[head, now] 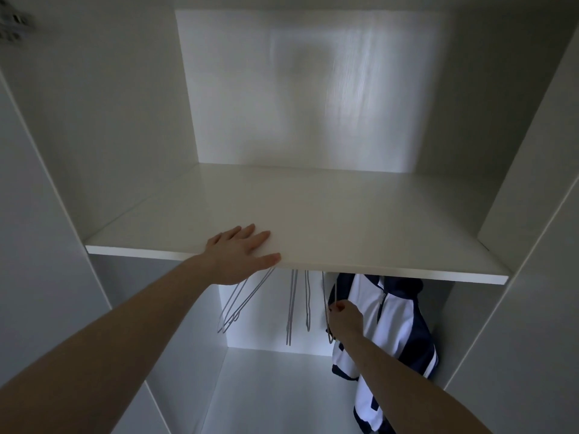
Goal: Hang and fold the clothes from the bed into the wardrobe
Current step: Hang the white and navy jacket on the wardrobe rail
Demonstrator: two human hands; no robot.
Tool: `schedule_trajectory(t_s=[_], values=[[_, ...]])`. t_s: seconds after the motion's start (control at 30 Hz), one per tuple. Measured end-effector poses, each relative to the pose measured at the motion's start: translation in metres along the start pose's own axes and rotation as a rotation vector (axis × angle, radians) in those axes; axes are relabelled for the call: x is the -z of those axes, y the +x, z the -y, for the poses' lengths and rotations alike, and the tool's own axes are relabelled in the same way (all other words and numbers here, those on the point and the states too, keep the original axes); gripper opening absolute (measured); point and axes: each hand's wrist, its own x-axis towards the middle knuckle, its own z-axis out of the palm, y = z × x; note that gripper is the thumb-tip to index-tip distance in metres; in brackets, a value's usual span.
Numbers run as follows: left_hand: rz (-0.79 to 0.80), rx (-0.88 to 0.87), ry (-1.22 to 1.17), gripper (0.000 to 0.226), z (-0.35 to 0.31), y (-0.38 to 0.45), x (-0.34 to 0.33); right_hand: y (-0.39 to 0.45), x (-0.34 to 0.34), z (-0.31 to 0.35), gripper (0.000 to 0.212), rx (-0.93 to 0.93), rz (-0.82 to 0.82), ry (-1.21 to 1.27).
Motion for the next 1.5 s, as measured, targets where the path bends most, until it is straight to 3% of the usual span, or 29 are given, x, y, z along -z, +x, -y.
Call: schedule_trajectory(t_s=[0.57,0.77,0.9,1.13,1.23,1.33,1.5], values=[[-0.115,-0.011,0.004,0.098,-0.004,-0.01,-0.007,-0.05,0.067,0.004,0.027,0.073,-0.041,-0.009],[-0.169,-0.036,0.012,0.078,-0.003,-0.011,-0.012,-0.084,0.065,-0.005,0.024,0.02,-0.007,-0.018],[-0.237,-0.106,0.078,0.082,0.0,-0.016,-0.019,-0.131,0.062,-0.026,0.02,-0.056,-0.005,0.014],[-0.533,-0.31,-0.159,0.071,0.006,-0.051,-0.048,-0.241,0.071,-0.052,0.025,-0.147,-0.063,0.014],[-0.602,-0.454,-0.434,0.054,0.0,-0.076,-0.074,-0.296,0.076,-0.06,0.023,-0.154,-0.144,0.01],[-0.435,-0.616,-0.628,0.041,-0.014,-0.118,-0.123,-0.358,0.081,-0.065,0.027,-0.19,-0.194,-0.019],[0.046,-0.707,-0.633,0.058,-0.022,-0.178,-0.201,-0.474,0.094,-0.072,0.029,-0.281,-0.254,-0.093]])
